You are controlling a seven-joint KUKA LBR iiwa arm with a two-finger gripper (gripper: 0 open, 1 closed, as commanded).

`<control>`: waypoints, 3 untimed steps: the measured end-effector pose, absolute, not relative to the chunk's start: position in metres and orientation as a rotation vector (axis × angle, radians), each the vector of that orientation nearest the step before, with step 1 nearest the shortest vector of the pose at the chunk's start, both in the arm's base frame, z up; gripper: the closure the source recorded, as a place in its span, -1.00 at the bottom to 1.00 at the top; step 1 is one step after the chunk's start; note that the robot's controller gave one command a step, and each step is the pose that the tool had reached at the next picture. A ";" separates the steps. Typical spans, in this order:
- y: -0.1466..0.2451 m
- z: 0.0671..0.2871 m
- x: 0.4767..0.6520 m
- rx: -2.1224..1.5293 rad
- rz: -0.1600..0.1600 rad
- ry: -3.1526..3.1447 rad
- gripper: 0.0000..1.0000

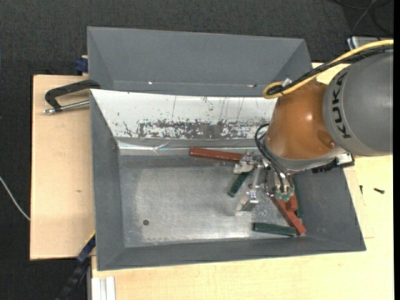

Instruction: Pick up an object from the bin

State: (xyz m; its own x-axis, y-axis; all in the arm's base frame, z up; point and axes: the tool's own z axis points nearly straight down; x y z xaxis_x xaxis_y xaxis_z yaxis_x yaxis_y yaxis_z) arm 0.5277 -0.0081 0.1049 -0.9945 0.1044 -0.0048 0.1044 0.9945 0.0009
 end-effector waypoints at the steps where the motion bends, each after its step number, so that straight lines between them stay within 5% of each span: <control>1: -0.056 0.078 0.587 0.028 0.009 3.134 1.00; 2: -0.056 0.078 0.587 0.028 0.008 3.133 1.00; 3: -0.068 0.200 0.586 0.025 0.001 3.135 1.00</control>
Offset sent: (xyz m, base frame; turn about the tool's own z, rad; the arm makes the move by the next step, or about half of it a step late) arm 0.0000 0.0000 0.0000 0.0000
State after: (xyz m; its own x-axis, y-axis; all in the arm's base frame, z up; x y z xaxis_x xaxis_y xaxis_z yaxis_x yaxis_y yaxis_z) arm 0.5864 -0.0682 0.2002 -0.9998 0.0161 -0.0065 0.0161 0.9999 0.0005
